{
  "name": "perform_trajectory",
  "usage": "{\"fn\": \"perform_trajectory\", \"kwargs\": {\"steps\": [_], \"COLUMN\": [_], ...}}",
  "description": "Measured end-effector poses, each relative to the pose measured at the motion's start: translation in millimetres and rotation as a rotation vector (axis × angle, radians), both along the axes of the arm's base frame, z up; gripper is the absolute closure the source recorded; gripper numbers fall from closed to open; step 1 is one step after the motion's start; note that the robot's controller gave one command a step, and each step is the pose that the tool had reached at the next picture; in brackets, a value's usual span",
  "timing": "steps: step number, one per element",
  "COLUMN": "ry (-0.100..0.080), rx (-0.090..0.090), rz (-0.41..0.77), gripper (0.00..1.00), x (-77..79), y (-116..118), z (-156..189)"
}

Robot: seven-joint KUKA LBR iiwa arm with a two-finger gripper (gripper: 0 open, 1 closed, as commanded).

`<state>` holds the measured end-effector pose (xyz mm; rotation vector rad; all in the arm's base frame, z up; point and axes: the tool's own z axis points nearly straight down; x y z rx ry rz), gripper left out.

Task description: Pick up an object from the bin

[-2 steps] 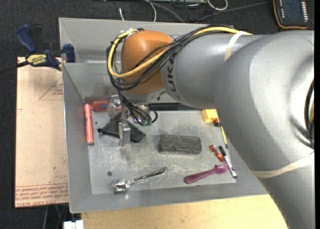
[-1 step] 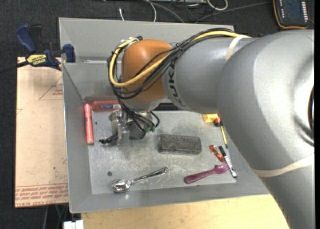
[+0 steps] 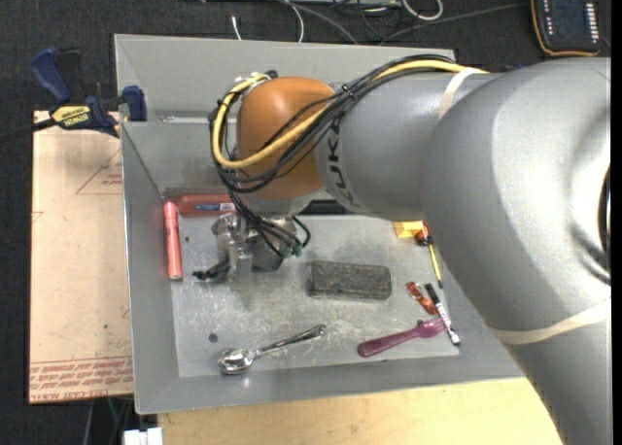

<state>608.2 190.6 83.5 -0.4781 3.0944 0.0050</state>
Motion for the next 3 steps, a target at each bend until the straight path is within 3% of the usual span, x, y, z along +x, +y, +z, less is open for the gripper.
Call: {"fn": "perform_trajectory", "kwargs": {"steps": [1,2,3], "ry": [0.002,0.004,-0.003], "rx": [0.000,0.000,0.001], "rz": [0.011,-0.029,0.019], "gripper": [1.00,1.00,1.00], "x": [-19.2,3.8,3.0], "y": [-1,2,3], "z": [105,145,132]}}
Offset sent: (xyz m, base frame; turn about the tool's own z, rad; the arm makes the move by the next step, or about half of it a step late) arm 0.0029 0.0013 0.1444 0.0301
